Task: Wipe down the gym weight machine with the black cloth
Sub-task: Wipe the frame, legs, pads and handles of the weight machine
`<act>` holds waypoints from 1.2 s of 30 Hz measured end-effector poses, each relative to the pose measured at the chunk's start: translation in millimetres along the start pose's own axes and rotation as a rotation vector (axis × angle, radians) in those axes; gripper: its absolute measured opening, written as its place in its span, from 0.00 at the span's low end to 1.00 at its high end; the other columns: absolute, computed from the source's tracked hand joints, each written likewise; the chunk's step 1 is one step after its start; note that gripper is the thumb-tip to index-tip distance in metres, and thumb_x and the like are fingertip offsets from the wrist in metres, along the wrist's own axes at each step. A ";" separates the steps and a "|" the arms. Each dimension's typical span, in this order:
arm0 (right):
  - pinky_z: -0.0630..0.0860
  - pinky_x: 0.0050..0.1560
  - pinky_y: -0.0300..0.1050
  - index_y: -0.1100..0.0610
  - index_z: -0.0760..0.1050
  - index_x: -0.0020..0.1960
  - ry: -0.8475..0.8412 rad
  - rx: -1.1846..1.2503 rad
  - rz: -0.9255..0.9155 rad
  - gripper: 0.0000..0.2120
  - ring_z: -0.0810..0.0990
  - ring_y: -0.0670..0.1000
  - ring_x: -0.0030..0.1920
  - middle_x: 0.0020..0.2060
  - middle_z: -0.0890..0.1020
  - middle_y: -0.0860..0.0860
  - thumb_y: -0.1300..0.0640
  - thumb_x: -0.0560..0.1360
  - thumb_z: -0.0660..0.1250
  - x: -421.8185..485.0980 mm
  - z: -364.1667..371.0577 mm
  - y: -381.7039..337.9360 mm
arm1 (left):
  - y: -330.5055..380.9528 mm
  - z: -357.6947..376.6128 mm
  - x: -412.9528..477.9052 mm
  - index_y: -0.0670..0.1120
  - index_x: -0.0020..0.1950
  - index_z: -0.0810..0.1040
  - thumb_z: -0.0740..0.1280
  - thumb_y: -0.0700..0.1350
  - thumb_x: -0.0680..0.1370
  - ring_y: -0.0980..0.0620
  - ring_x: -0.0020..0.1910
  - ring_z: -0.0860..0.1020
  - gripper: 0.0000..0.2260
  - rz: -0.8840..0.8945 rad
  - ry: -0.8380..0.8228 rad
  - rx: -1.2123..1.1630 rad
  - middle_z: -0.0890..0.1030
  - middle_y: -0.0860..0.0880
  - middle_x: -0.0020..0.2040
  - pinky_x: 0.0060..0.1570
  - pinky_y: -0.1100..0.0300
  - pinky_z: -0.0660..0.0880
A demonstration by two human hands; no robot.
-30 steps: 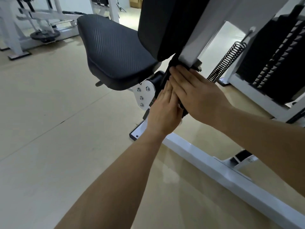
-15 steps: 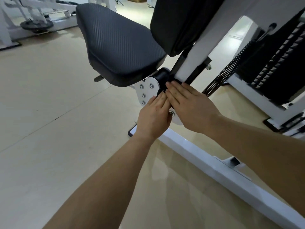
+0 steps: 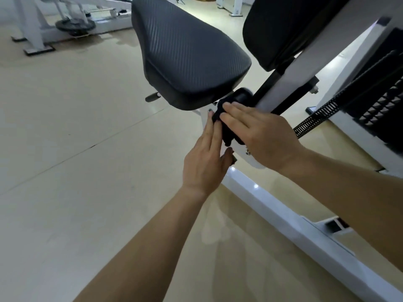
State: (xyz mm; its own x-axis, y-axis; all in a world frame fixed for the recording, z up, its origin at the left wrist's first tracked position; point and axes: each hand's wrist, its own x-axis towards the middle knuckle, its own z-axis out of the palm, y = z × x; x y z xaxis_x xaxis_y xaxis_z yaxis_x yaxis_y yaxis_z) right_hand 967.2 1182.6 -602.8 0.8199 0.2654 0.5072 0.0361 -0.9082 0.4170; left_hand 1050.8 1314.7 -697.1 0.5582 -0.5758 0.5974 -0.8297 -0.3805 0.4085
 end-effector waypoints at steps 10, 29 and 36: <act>0.49 0.79 0.57 0.67 0.54 0.79 -0.349 -0.472 -0.224 0.28 0.53 0.62 0.80 0.79 0.55 0.64 0.55 0.83 0.46 -22.2 58.3 7.5 | -6.6 55.1 -9.3 0.40 0.79 0.58 0.54 0.46 0.82 0.42 0.79 0.55 0.25 -0.133 -0.237 -0.124 0.62 0.44 0.78 0.73 0.46 0.63; 0.51 0.79 0.57 0.67 0.60 0.77 -0.343 -0.527 -0.383 0.31 0.60 0.62 0.78 0.77 0.62 0.64 0.58 0.81 0.35 -40.8 69.6 2.6 | 2.1 60.1 -46.5 0.48 0.82 0.45 0.59 0.46 0.82 0.49 0.81 0.45 0.32 -0.240 -0.320 -0.186 0.44 0.52 0.82 0.77 0.46 0.57; 0.56 0.78 0.58 0.69 0.61 0.76 -0.329 -0.520 -0.382 0.33 0.62 0.63 0.77 0.76 0.64 0.66 0.59 0.80 0.30 -17.4 70.3 8.6 | 20.1 38.3 -13.1 0.52 0.79 0.58 0.58 0.45 0.82 0.48 0.68 0.72 0.25 -0.408 -0.272 -0.303 0.60 0.56 0.79 0.54 0.49 0.76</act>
State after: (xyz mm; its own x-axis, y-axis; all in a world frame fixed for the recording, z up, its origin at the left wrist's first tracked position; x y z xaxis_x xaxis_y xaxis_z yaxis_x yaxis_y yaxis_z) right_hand 993.4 1147.5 -661.1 0.9369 0.3479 0.0348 0.1455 -0.4784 0.8660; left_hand 1026.5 1286.9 -723.2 0.7772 -0.6067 0.1672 -0.4860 -0.4099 0.7719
